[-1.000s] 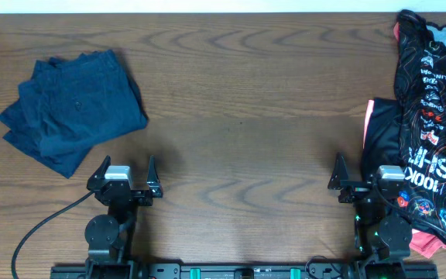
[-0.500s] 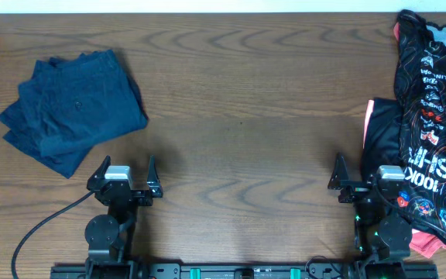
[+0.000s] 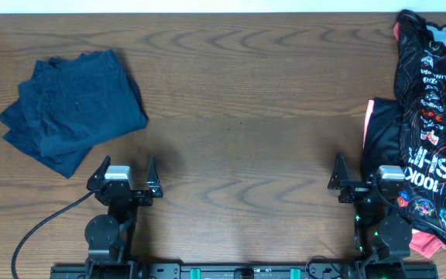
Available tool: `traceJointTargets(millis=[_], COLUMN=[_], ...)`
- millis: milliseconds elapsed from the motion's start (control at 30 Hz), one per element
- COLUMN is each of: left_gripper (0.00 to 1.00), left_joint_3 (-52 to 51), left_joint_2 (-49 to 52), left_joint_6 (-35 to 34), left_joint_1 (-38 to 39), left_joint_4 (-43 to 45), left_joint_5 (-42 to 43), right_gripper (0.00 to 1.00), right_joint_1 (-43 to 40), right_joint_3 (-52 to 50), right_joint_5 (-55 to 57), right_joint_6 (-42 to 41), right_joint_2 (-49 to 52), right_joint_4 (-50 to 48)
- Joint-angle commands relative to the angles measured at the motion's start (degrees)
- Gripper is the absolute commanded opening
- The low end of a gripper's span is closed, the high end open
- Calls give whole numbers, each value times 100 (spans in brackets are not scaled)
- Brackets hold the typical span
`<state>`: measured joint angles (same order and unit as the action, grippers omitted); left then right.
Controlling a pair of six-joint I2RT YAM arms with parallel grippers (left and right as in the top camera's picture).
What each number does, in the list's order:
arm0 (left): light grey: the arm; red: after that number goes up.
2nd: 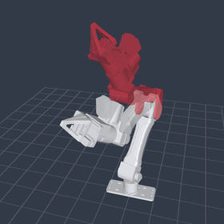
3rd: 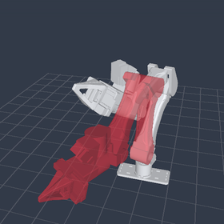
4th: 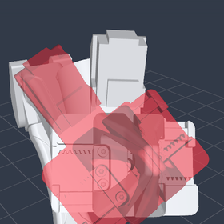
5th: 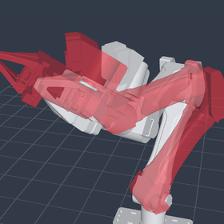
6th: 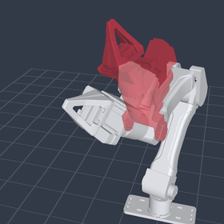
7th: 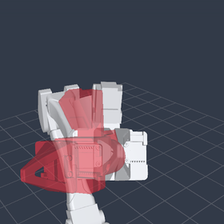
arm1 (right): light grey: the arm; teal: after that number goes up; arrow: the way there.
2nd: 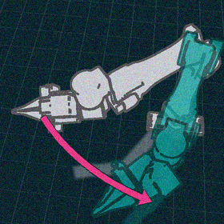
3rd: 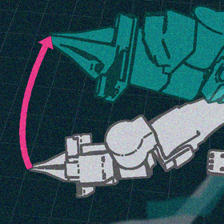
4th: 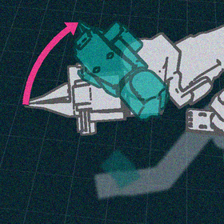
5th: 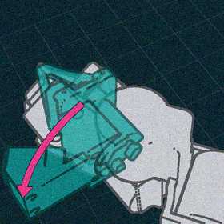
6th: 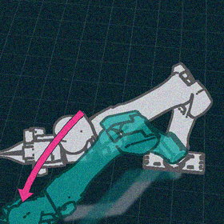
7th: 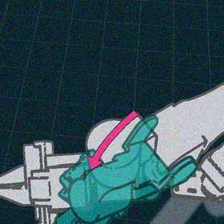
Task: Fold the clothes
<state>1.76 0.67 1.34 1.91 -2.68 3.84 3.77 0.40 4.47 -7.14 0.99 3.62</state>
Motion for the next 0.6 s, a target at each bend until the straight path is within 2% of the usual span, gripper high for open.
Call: traceJointTargets(millis=[0,567], left_gripper=[98,98], left_joint_3=[-153,-153], left_joint_2=[-44,-44], left_joint_6=[37,35], left_joint_1=[-28,-24], left_joint_4=[-90,-35], left_joint_5=[-26,-42], right_gripper=[99,99], right_joint_1=[-44,-44], right_joint_3=[-7,-7], right_joint_5=[-22,-310], right_joint_6=[39,-116], right_joint_2=[-24,-7], right_joint_4=[24,50])
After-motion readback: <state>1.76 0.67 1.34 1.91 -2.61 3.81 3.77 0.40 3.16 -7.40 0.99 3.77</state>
